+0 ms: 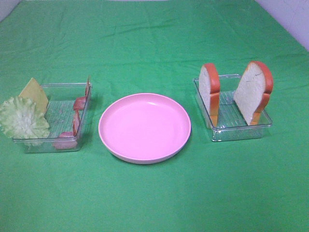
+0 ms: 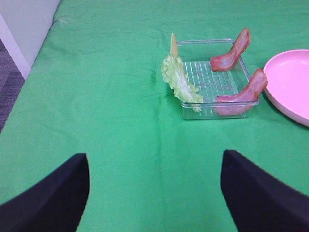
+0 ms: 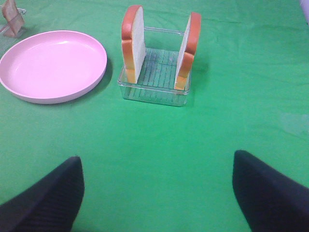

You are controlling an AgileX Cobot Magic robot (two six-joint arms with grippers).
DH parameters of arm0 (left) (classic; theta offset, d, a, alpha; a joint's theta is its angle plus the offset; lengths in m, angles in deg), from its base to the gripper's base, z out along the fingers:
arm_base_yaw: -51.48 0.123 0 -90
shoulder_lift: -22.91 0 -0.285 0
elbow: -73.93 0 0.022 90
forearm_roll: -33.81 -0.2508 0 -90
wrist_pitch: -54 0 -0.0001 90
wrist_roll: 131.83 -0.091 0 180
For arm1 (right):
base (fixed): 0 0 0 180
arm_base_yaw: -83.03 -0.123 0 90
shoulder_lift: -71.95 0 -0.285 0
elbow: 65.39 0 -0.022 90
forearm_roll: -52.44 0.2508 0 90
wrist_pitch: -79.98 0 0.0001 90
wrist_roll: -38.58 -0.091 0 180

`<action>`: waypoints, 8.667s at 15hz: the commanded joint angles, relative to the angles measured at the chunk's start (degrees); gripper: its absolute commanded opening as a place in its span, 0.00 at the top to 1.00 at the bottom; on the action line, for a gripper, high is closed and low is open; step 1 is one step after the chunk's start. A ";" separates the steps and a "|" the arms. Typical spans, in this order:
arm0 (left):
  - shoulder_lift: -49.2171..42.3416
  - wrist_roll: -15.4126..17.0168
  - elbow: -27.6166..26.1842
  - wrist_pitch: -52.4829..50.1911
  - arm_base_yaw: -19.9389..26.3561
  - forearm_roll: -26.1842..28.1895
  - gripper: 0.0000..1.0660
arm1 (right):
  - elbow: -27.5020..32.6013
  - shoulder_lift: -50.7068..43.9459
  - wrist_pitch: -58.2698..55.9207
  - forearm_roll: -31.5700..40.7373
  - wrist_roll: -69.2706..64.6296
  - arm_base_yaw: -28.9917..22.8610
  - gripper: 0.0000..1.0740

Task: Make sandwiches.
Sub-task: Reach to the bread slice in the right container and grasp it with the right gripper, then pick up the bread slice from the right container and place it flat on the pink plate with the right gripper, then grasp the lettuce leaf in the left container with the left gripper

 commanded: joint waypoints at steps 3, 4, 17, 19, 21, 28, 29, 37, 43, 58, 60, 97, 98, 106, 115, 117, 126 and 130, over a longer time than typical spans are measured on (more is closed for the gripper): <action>-0.97 0.00 0.11 -0.57 0.23 0.23 0.32 | 0.11 -0.11 0.29 0.11 0.17 0.29 0.28; -0.97 0.00 0.11 -0.57 0.23 0.23 0.32 | 0.11 -0.11 0.29 0.11 0.17 0.29 0.28; -0.97 0.00 0.11 -0.57 0.23 0.23 0.32 | 0.11 -0.11 0.29 0.11 0.17 0.29 0.28; -0.97 0.00 0.11 -0.57 0.23 0.23 0.32 | 0.11 -0.11 0.29 0.11 0.17 0.29 0.28; -0.97 0.00 0.11 -0.57 0.23 0.23 0.32 | 0.06 0.00 0.63 0.00 -1.09 0.29 0.29; -0.97 0.00 0.11 -0.57 0.23 0.23 0.32 | -2.64 14.32 19.08 3.09 -13.29 0.29 0.29; -0.97 0.00 0.11 -0.57 0.23 0.23 0.32 | -4.64 19.82 19.88 3.50 -13.12 0.29 0.29; -0.97 0.00 0.11 -0.57 0.23 0.23 0.32 | -28.36 57.93 13.01 5.61 -9.85 0.29 0.29; -0.97 0.00 0.11 -0.57 0.23 0.23 0.32 | -59.99 91.79 -5.73 9.00 -8.65 0.17 0.31; -0.97 0.00 0.11 -0.57 0.23 0.23 0.32 | -80.62 124.39 -12.03 2.06 -15.24 -13.81 0.31; -0.97 0.00 0.11 -0.57 0.23 0.23 0.32 | -80.56 126.28 -12.03 2.64 -15.24 -13.81 0.40; -0.97 0.00 0.11 -0.57 0.23 0.23 0.32 | -38.50 119.52 9.17 71.85 18.05 -13.92 1.00; -0.97 0.00 0.11 -0.57 0.23 0.23 0.32 | -38.50 120.26 9.17 74.31 20.40 -13.92 1.00; -0.97 0.00 0.11 -0.57 0.23 0.23 0.32 | -38.62 122.78 13.29 76.15 21.83 -16.56 1.00; -0.97 0.00 0.11 -0.57 0.23 0.23 0.32 | -38.62 117.57 16.50 65.20 22.46 -16.56 0.31; -0.97 0.00 0.11 -0.57 0.23 0.23 0.32 | -38.67 114.65 18.28 56.67 16.27 -16.56 0.31; -0.97 0.00 0.11 -0.57 0.23 0.23 0.32 | -59.59 113.04 -1.60 23.72 -2.01 -16.56 0.31; -0.97 0.00 0.11 -0.57 0.23 0.23 0.32 | -66.29 112.07 -10.89 10.43 -6.59 -16.56 0.31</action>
